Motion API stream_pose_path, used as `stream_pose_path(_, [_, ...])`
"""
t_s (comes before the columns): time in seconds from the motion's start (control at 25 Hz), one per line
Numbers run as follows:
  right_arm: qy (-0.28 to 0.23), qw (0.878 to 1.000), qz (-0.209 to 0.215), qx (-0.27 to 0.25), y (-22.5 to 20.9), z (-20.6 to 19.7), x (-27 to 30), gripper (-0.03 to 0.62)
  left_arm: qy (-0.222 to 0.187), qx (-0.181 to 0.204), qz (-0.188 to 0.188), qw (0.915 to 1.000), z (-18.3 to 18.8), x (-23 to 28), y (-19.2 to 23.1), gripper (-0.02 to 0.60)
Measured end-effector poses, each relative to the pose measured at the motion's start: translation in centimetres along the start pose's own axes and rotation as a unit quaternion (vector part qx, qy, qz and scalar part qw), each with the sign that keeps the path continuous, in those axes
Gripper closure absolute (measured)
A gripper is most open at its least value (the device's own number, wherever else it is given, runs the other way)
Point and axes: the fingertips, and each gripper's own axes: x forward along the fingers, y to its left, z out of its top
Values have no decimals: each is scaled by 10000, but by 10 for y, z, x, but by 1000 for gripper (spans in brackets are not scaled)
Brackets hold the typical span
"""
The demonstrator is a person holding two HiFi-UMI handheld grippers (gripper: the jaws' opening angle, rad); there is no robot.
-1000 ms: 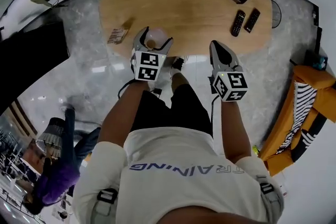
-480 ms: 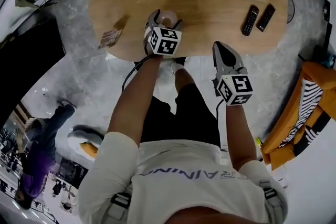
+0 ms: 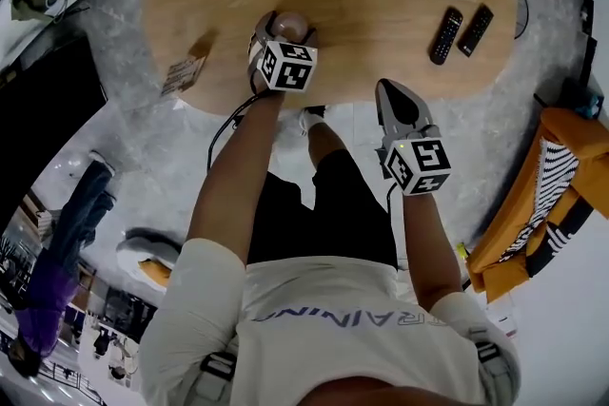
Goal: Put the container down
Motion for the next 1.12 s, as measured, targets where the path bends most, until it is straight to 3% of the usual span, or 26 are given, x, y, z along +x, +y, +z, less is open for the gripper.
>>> stream_pose_path(0.16, [-16,10000,-21,9,4,1,-7,577,111,13,-59,9999,2,-1,-1,174])
stream_pose_path(0.36, [-53,10000,-5,-26,18,7,-19,577,-144,-210,-369,9990,11,-29,-10,116])
stream_pose_path(0.76, [-594,9979,102,-232,89,63,-59,577,-548,-371,-956,9932,26,-189,2,123])
stream_pose_path(0.84, [-672,9976,130,-133,110,71,-77,577,-681,-489,-1086,9905,27,-236,5,156])
stream_pose_path(0.96, [-996,9945,244,-193,141,100,-88,577,-1328,-638,-939,9846,55,-298,32,272])
stream_pose_path(1.12, [-1354,9895,276,-420,180,137,-111,577,-2165,-357,-631,9736,86,-387,53,392])
